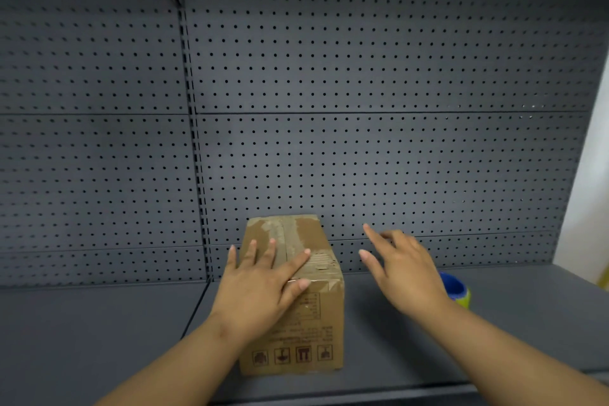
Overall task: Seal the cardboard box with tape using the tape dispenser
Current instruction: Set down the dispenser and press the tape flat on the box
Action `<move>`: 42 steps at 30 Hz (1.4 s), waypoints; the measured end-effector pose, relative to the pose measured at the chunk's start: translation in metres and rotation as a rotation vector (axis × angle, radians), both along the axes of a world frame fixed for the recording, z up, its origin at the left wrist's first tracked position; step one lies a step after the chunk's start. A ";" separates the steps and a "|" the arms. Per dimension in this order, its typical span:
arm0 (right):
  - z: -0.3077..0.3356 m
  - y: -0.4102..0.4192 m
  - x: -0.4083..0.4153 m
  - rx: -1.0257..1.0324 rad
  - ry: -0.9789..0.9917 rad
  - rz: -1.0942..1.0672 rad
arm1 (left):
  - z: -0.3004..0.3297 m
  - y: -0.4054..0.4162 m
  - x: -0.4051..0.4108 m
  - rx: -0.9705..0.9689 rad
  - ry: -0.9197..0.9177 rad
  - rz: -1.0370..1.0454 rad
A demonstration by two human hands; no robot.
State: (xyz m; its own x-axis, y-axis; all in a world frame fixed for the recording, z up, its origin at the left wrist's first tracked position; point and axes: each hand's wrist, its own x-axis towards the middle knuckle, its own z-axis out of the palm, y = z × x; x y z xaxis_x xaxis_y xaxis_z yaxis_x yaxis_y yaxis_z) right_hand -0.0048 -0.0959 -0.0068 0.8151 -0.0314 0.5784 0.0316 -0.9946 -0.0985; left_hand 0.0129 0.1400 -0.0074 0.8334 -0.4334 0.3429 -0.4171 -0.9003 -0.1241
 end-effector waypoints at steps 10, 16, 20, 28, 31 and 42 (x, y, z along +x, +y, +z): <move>0.030 0.034 -0.023 0.325 0.236 0.344 | 0.015 0.011 0.003 0.005 0.103 -0.135; 0.050 0.023 -0.019 0.392 0.254 0.273 | 0.037 0.054 0.008 -0.008 0.432 -0.232; 0.056 0.023 -0.005 0.330 0.294 0.226 | 0.054 0.090 0.008 -0.068 0.648 -0.180; 0.053 0.040 0.043 0.231 0.431 0.198 | 0.050 0.019 -0.025 -0.400 0.458 0.186; 0.050 0.043 0.058 0.255 0.447 0.196 | 0.028 0.002 -0.029 -0.239 0.355 0.296; 0.048 0.035 0.062 0.245 0.496 0.298 | 0.030 0.071 0.008 -0.099 0.449 -0.160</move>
State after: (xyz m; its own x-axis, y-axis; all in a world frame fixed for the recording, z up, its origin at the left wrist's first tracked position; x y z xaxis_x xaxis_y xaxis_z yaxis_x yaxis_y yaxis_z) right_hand 0.0575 -0.0613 0.0414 0.9788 0.1549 0.1341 0.1962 -0.8967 -0.3968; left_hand 0.0210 0.2114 0.0230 0.8339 -0.5518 0.0112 -0.5443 -0.8187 0.1828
